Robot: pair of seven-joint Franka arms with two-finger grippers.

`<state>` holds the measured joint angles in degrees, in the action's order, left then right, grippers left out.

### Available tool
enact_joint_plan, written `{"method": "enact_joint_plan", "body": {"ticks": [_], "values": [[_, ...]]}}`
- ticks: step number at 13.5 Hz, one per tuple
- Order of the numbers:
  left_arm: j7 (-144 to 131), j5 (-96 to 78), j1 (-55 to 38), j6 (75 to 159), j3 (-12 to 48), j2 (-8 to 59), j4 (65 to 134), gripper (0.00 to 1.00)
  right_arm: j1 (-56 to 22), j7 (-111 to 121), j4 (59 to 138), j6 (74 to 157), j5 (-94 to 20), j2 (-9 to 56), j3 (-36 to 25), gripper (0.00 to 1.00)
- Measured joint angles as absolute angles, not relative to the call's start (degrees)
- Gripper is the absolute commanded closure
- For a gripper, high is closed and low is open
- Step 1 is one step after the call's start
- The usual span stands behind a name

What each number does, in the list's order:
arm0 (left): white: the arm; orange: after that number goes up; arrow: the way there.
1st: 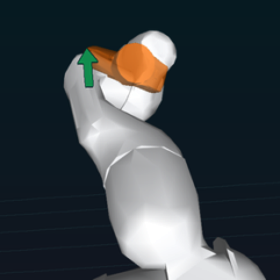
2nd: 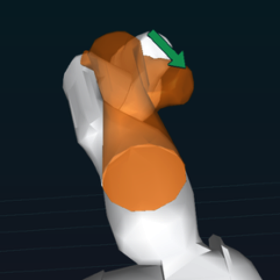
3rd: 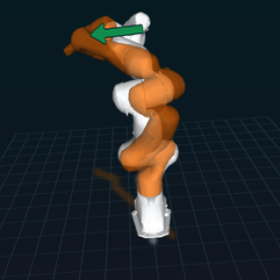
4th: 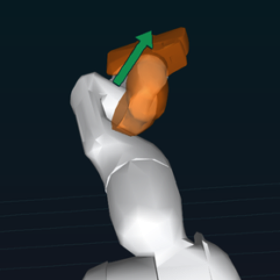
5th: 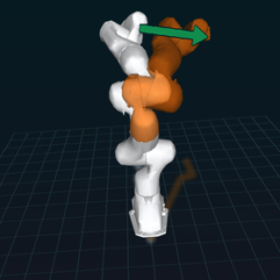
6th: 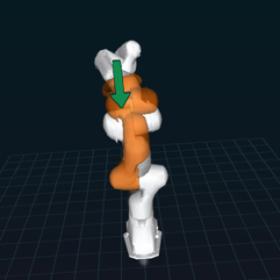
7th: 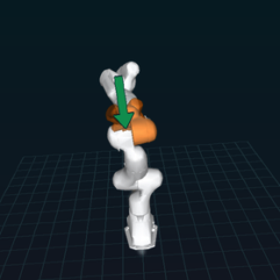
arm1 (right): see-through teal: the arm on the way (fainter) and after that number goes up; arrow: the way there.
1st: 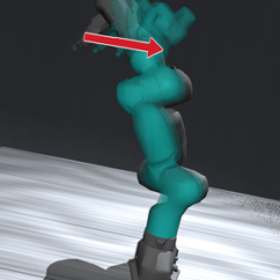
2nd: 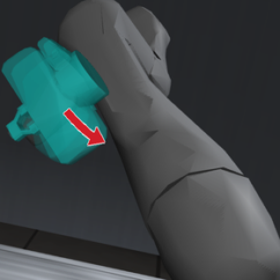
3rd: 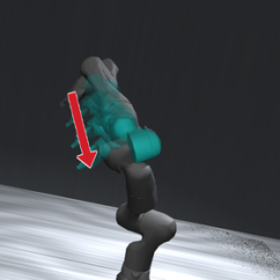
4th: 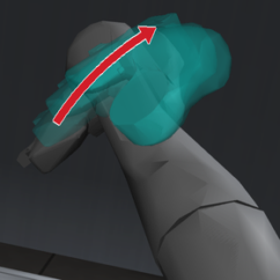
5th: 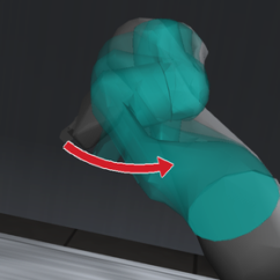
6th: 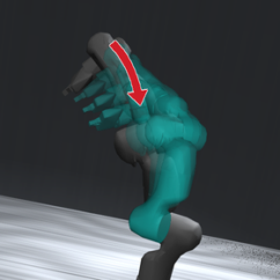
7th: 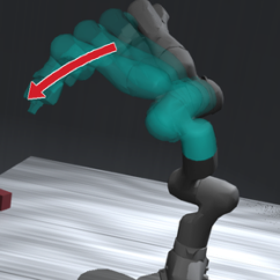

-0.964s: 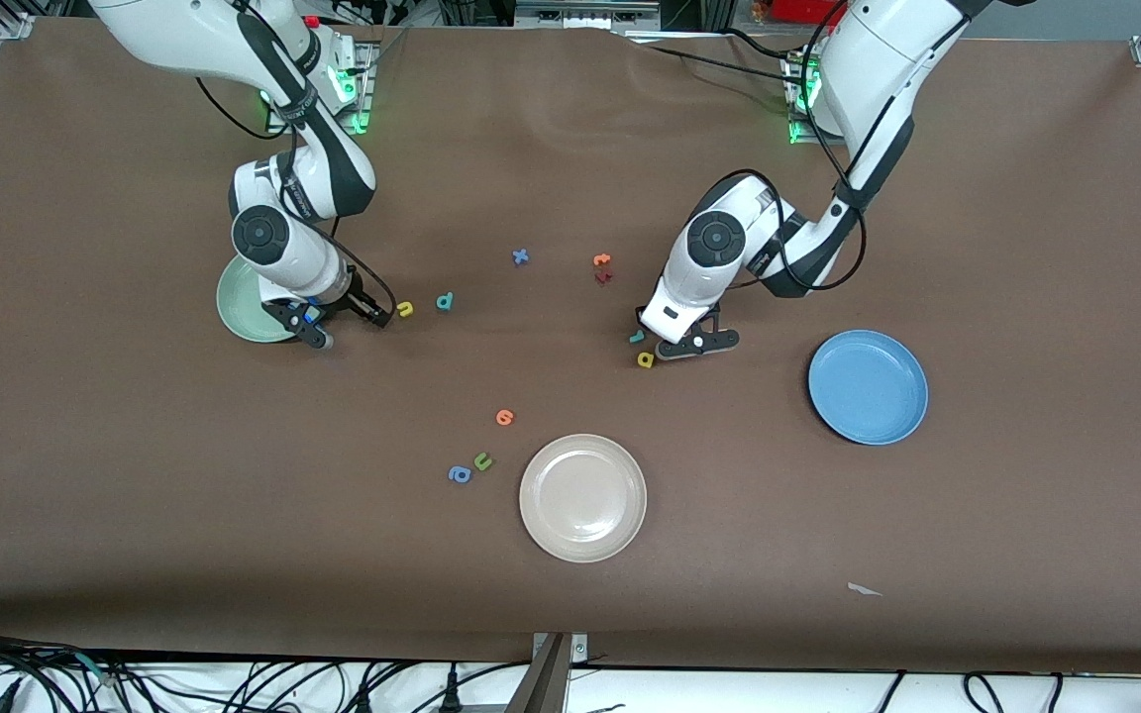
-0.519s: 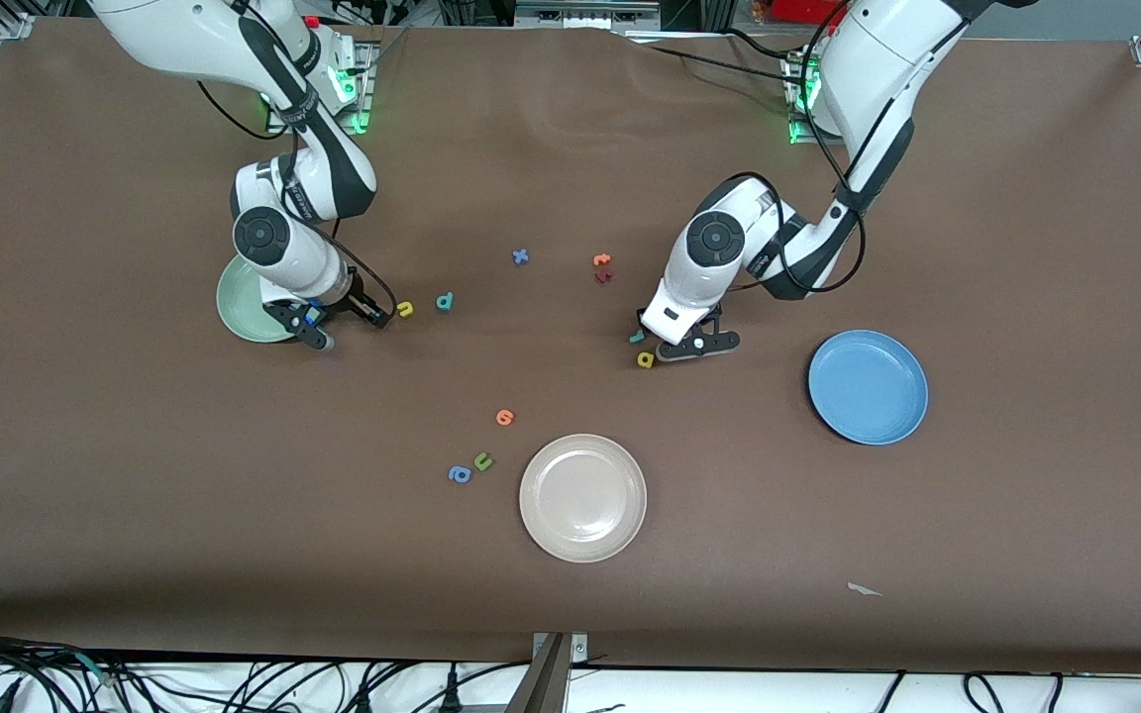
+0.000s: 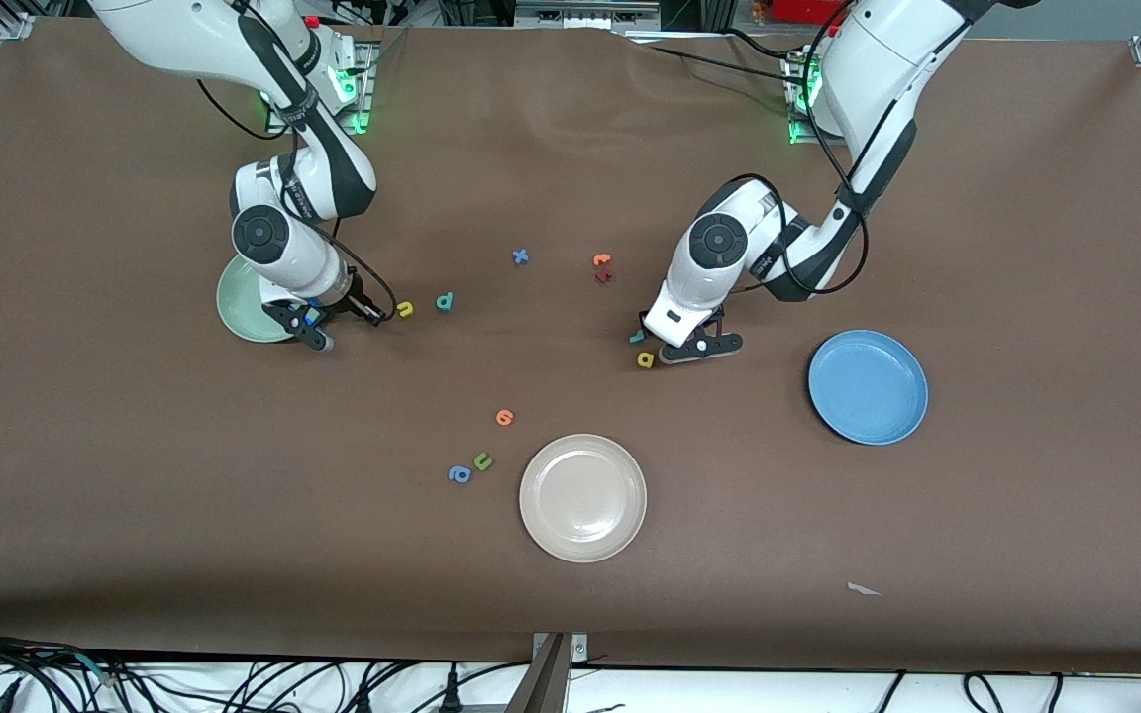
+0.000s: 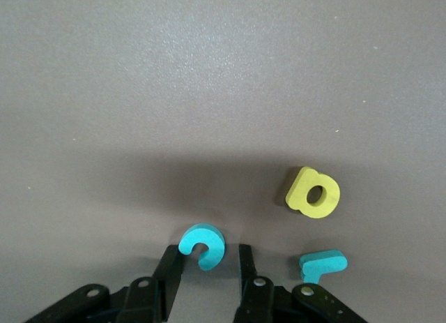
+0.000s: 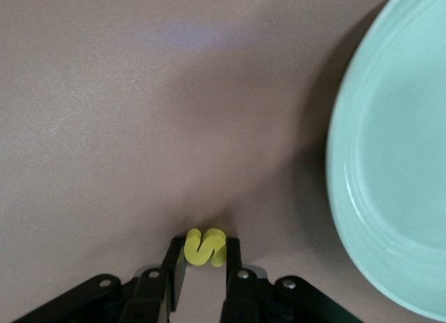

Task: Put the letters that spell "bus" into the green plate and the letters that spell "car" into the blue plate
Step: 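Grasp yellow s with the right gripper while the left gripper grasps teal c, then place s and c on green and blue plates with the right and left grippers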

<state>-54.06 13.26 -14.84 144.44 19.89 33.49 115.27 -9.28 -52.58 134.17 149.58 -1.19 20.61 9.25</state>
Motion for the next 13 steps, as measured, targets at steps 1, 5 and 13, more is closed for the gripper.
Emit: {"method": "enact_joint_plan", "body": {"ticks": [1,5,13], "values": [[-54.1,13.3,-14.8,144.4,19.8,33.5,115.2,0.59,-9.3,-52.6,134.2,149.6,-1.2,20.6,9.2,0.81],[-54.1,13.3,-14.8,144.5,19.5,33.5,114.9,0.63,-9.2,-52.6,133.6,146.6,-1.2,19.5,9.2,0.81],[-55.1,13.3,-14.8,144.5,19.5,33.6,114.7,0.77,-9.1,-42.4,126.8,122.6,-1.2,11.0,2.3,0.8]]}}
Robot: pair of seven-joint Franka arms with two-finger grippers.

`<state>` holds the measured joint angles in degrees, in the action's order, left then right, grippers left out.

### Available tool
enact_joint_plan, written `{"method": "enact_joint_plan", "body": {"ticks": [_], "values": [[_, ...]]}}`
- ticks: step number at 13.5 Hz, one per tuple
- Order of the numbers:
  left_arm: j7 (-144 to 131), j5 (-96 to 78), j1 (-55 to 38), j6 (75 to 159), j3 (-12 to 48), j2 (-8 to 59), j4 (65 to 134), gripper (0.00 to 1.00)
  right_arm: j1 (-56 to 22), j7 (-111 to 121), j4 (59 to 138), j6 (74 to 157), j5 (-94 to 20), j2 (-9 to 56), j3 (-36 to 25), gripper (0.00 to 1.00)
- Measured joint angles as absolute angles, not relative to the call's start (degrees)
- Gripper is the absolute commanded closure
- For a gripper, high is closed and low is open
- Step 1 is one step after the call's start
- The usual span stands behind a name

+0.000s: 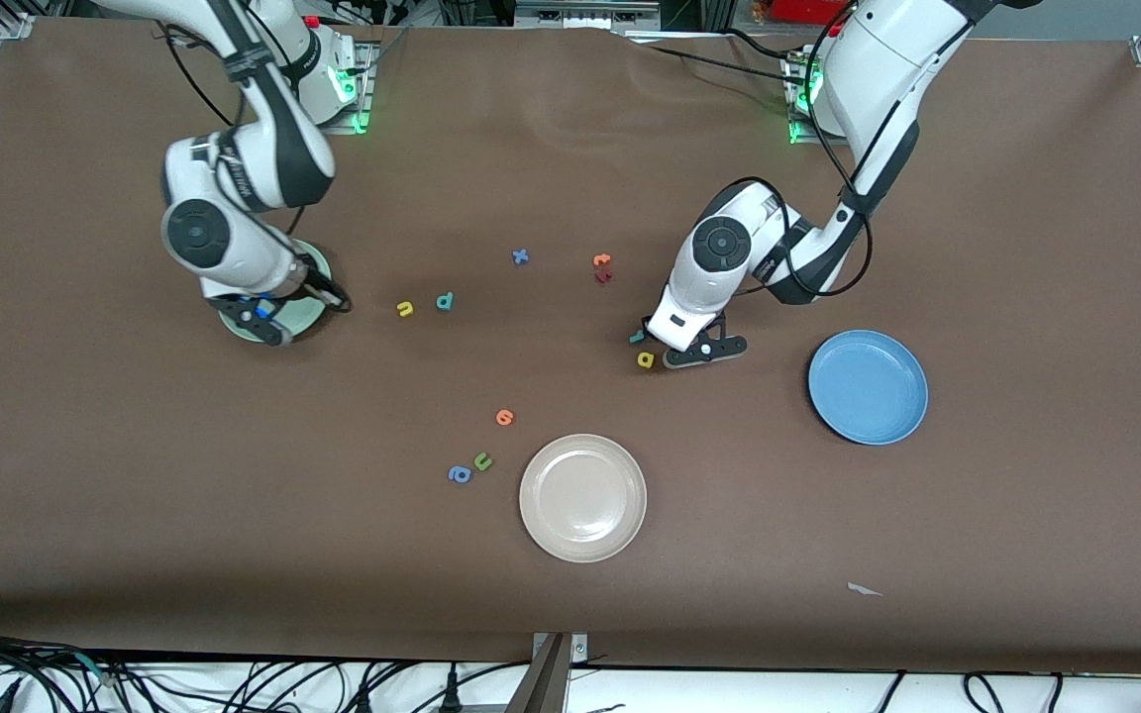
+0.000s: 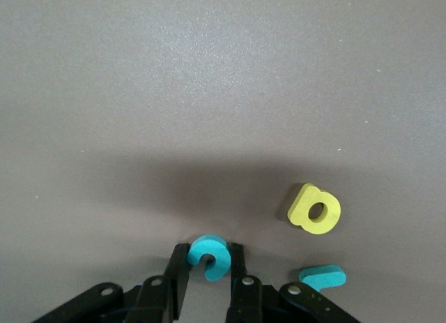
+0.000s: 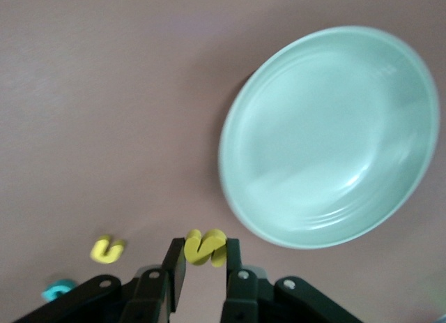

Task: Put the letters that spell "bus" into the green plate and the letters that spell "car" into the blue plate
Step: 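Place s and c on green and blue plates with the right and left grippers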

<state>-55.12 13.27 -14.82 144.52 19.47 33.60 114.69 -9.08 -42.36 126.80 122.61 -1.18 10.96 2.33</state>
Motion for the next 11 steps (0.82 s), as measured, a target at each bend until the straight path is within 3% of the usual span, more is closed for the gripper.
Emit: {"method": "enact_joint_plan", "body": {"ticks": [4,6,7,9,10,11], "values": [[-55.2,13.3,-14.4,143.2,19.1,33.7,112.4,0.79,-8.5,-28.2,127.5,122.0,-1.2,12.9,-7.0,0.78],[-54.0,13.3,-12.5,137.0,18.9,33.6,108.1,0.79,-8.3,-23.8,127.5,123.3,-1.2,15.1,-9.6,0.73],[-52.0,13.3,-11.0,133.7,18.9,33.6,106.1,0.8,-8.3,-22.1,127.5,123.8,-1.2,16.2,-10.3,0.66],[-45.5,13.3,-6.9,128.9,18.8,33.5,103.5,0.81,-8.3,-19.9,127.5,124.6,-1.2,17.7,-11.3,0.18],[-41.2,13.3,-4.4,127.5,18.7,33.5,103.1,0.81,-8.3,-19.5,127.5,124.7,-1.2,18.1,-11.4,0.02],[-36.8,13.3,-1.8,126.6,18.7,33.5,103.1,0.81,-8.3,-19.5,127.5,124.7,-1.2,18.2,-11.4,0.01]]}}
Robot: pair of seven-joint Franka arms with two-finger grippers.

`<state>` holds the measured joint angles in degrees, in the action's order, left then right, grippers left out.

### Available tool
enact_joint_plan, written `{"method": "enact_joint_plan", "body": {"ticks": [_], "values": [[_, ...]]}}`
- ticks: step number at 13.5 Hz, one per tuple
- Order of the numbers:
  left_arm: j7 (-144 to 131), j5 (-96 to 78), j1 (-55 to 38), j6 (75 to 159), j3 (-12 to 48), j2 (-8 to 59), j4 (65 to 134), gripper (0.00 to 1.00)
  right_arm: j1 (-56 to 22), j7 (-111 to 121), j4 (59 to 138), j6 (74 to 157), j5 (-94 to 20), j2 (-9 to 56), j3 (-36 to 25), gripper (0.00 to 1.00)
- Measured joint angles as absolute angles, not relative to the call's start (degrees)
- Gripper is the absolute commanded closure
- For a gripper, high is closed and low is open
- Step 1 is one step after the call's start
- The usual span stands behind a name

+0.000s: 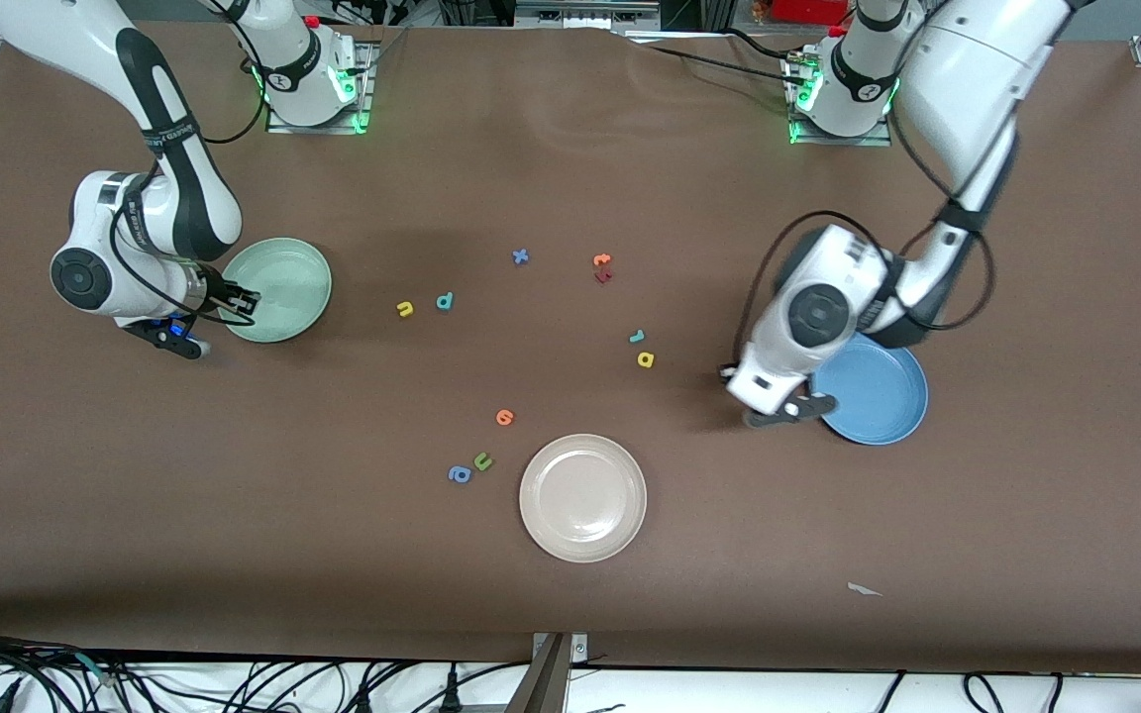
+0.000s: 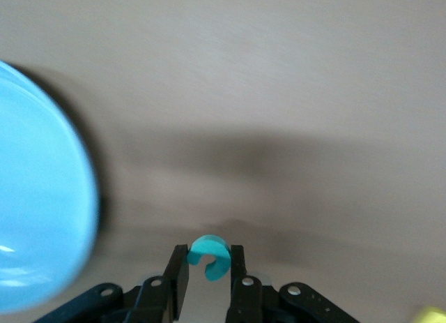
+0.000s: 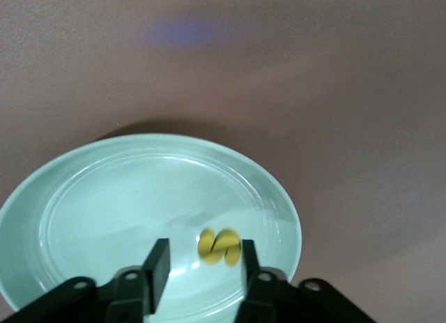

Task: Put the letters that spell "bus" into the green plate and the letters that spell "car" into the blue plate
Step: 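Place s and c on green and blue plates with the right and left grippers, then reach the right gripper to yellow u while the left gripper reaches yellow d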

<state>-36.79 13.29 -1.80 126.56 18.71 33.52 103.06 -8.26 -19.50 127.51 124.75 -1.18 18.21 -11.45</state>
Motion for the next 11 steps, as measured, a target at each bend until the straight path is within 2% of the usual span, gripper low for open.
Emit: {"method": "enact_joint_plan", "body": {"ticks": [4,5,6,9,11], "values": [[-22.1,13.3,6.1,122.6,18.7,32.9,103.0,0.81,-8.4,-20.4,127.1,123.0,-1.3,16.9,-10.9,0.01],[-19.4,13.3,7.4,121.7,18.7,32.6,103.0,0.69,-8.4,-22.0,126.8,122.1,-1.9,15.8,-9.4,0.01],[-17.3,13.3,8.3,121.0,18.7,32.4,103.0,0.01,-8.5,-24.7,126.7,121.7,-2.6,14.5,-7.2,0.01],[-13.8,13.4,9.1,120.5,18.8,32.4,103.0,0.0,-8.9,-35.6,126.3,121.9,-3.8,12.1,1.0,0.01],[-14.1,13.4,8.8,120.5,19.5,32.4,103.0,0.0,-9.3,-42.9,126.3,124.8,-3.9,12.3,5.0,0.01]]}}
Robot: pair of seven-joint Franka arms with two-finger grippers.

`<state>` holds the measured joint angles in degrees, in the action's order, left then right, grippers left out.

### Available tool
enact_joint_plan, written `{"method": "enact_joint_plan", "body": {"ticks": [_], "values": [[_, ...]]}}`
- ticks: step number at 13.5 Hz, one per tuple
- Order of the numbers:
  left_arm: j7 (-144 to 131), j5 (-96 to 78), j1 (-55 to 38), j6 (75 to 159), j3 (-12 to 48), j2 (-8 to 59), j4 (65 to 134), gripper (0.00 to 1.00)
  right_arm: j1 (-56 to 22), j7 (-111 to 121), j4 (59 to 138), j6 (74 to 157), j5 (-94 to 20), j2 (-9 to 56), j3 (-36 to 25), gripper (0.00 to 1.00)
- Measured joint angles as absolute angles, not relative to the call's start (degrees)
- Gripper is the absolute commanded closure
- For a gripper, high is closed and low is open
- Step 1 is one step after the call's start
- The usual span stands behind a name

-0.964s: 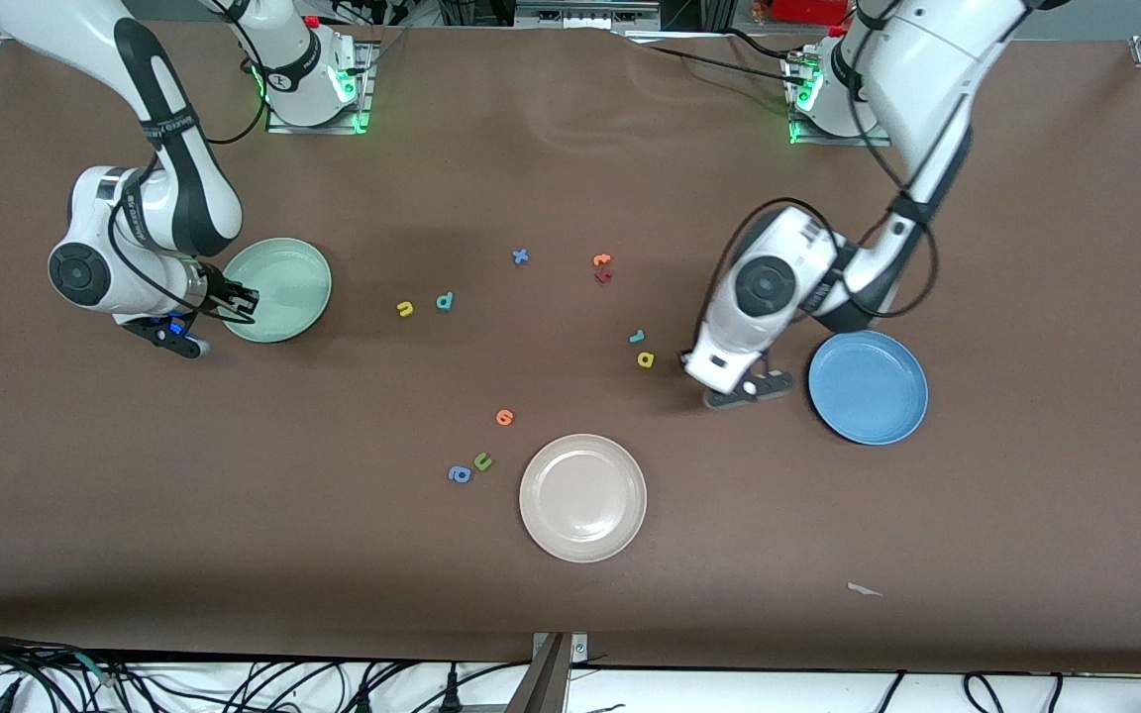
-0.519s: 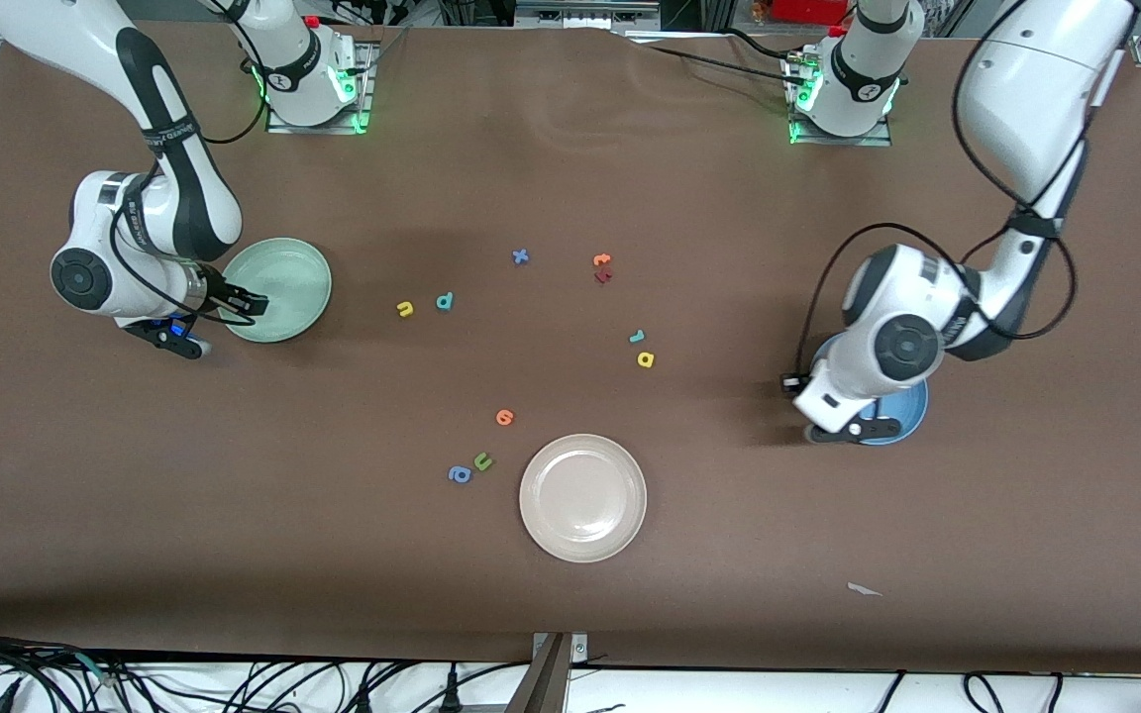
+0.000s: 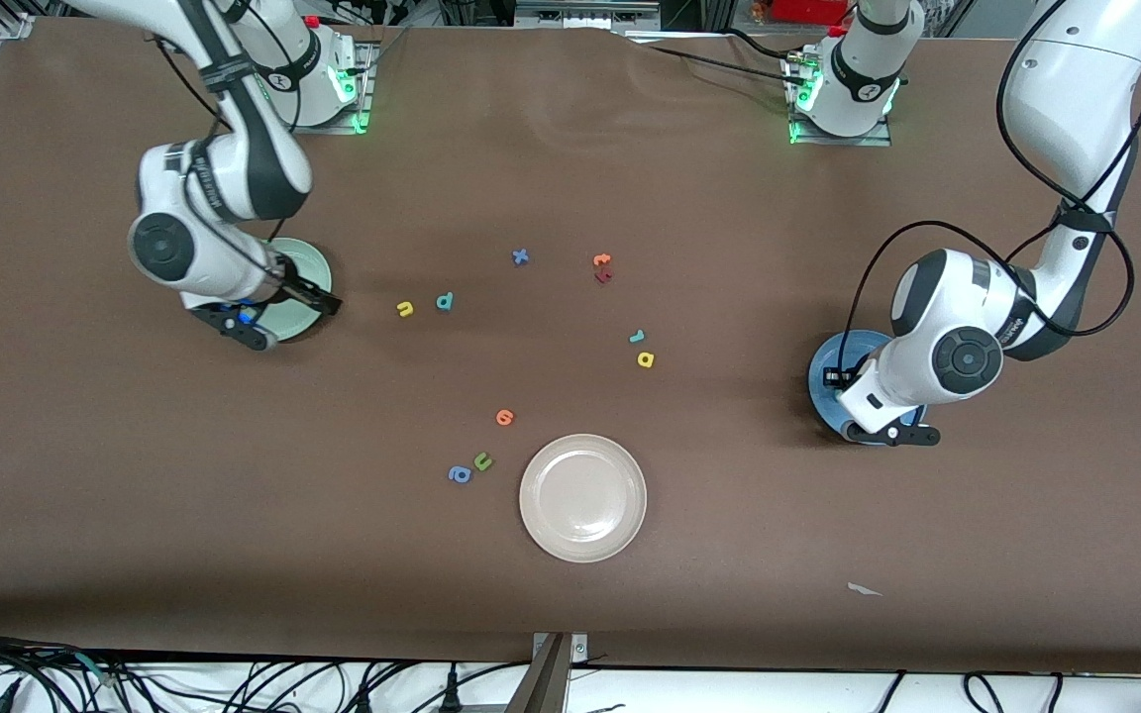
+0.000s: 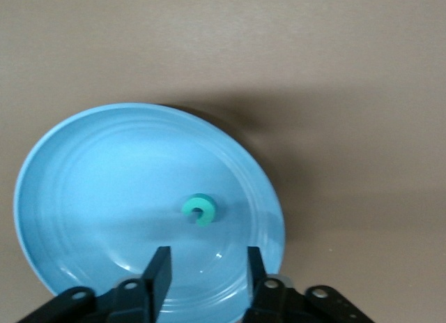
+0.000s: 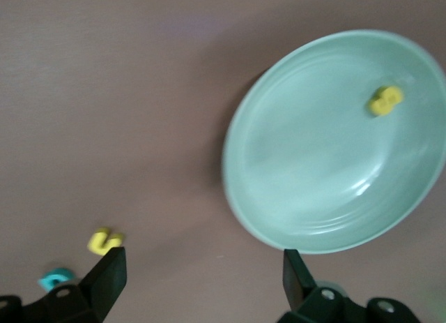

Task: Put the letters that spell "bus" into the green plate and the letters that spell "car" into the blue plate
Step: 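Reach the right gripper to yellow u while the left gripper reaches yellow d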

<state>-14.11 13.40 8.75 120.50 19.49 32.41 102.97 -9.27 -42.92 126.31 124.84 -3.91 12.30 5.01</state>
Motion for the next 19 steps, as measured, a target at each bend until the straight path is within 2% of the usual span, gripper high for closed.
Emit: {"method": "enact_joint_plan", "body": {"ticks": [3,7,8,11,14,17,19], "values": [[-18.7,12.5,7.1,120.7,21.3,32.4,103.0,0.0,-9.3,-54.1,127.0,132.0,-4.0,14.6,9.6,0.01],[-33.7,10.1,1.7,126.2,22.7,33.0,103.6,0.0,-9.4,-63.6,129.5,143.6,-4.0,18.7,13.9,0.03],[-37.7,10.1,-0.8,127.9,22.8,33.5,103.8,0.0,-9.4,-64.8,130.0,145.2,-4.0,19.6,14.5,0.08],[-48.4,10.1,-7.8,133.4,22.8,35.5,103.9,0.0,-9.3,-65.5,130.8,147.6,-4.0,21.0,15.0,0.09],[-53.2,10.1,-11.3,135.0,22.8,36.9,103.9,0.0,-9.3,-65.5,132.5,152.1,-4.0,22.2,15.0,0.23],[-55.9,10.1,-13.5,138.4,22.5,39.0,103.3,0.0,-9.3,-65.5,132.8,152.8,-4.0,22.8,15.0,0.39],[-56.2,10.1,-14.2,138.8,22.2,40.3,102.2,0.0,-9.3,-65.5,132.8,152.8,-4.0,22.9,15.0,0.56]]}}
